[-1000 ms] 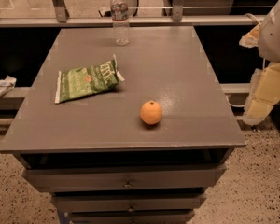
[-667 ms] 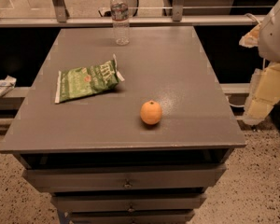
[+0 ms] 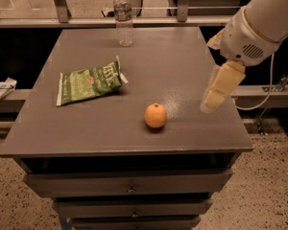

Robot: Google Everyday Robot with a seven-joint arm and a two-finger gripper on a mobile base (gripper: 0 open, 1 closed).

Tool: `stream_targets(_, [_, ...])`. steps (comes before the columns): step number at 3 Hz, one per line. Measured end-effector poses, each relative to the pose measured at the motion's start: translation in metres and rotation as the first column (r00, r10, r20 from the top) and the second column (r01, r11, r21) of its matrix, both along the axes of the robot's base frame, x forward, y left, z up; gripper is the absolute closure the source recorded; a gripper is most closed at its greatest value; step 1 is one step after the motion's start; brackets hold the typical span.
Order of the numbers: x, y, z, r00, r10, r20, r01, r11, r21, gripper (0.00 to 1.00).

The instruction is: Pick green jalapeno chip bag

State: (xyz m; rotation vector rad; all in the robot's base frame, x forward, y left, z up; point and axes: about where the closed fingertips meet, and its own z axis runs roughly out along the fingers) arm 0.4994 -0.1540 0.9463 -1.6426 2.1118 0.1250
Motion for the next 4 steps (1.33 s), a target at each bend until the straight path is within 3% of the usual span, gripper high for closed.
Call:
stream_targets(1, [0.027, 0.051, -0.013, 0.9999, 0.004, -0.012, -0.002, 0.989, 0.145, 0.0])
stream_targets(2, [0.026, 0.05, -0.013, 0.9999, 0.005, -0.012, -0.003, 0.99, 0.141, 0.0])
stream_targets(3, [0.03, 0.057, -0.014, 1.0, -0.001, -0.004, 0.002, 0.984, 0.179, 0.0])
stream_targets(4, [0.055, 0.089, -0.024, 0.9998, -0.018, -0.004, 0.019, 0.96, 0.28, 0.0])
